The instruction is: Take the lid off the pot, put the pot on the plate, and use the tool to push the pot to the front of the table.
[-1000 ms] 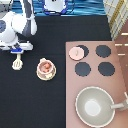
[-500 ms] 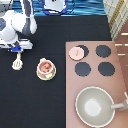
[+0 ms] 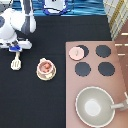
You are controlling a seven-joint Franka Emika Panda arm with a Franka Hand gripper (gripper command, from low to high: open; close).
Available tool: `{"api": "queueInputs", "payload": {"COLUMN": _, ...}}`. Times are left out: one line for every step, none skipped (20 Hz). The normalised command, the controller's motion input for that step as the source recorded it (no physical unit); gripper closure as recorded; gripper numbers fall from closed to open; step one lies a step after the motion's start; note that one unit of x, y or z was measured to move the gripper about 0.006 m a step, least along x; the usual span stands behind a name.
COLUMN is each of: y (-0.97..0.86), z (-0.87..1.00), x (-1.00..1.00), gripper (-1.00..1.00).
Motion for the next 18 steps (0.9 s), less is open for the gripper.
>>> {"api": "queueInputs", "payload": {"y": 0.59, "z": 0.8, "x": -0.57, "gripper": 1.0}}
{"api": "queueInputs", "payload": {"y": 0.62, "z": 0.79, "x": -0.53, "gripper": 1.0}}
{"api": "queueInputs", "payload": {"y": 0.66, "z": 0.75, "x": -0.46, "gripper": 1.0}}
{"api": "queueInputs", "payload": {"y": 0.68, "z": 0.71, "x": -0.45, "gripper": 1.0}}
{"api": "queueInputs", "payload": {"y": 0.69, "z": 0.58, "x": -0.42, "gripper": 1.0}}
{"api": "queueInputs", "payload": {"y": 0.7, "z": 0.46, "x": -0.41, "gripper": 1.0}}
{"api": "queueInputs", "payload": {"y": 0.72, "z": 0.37, "x": -0.43, "gripper": 1.0}}
{"api": "queueInputs", "payload": {"y": 0.74, "z": 0.29, "x": -0.45, "gripper": 1.0}}
{"api": "queueInputs", "payload": {"y": 0.77, "z": 0.2, "x": -0.45, "gripper": 1.0}}
{"api": "queueInputs", "payload": {"y": 0.85, "z": 0.03, "x": -0.46, "gripper": 1.0}}
{"api": "queueInputs", "payload": {"y": 0.91, "z": 0.0, "x": -0.47, "gripper": 1.0}}
{"api": "queueInputs", "payload": {"y": 0.95, "z": -0.09, "x": -0.45, "gripper": 1.0}}
{"api": "queueInputs", "payload": {"y": 0.96, "z": -0.18, "x": -0.45, "gripper": 1.0}}
{"api": "queueInputs", "payload": {"y": 0.97, "z": -0.25, "x": -0.44, "gripper": 1.0}}
{"api": "queueInputs", "payload": {"y": 0.97, "z": -0.29, "x": -0.44, "gripper": 1.0}}
{"api": "queueInputs", "payload": {"y": 0.98, "z": -0.37, "x": -0.45, "gripper": 1.0}}
{"api": "queueInputs", "payload": {"y": 0.97, "z": -0.39, "x": -0.47, "gripper": 1.0}}
{"api": "queueInputs", "payload": {"y": 0.95, "z": -0.41, "x": -0.49, "gripper": 1.0}}
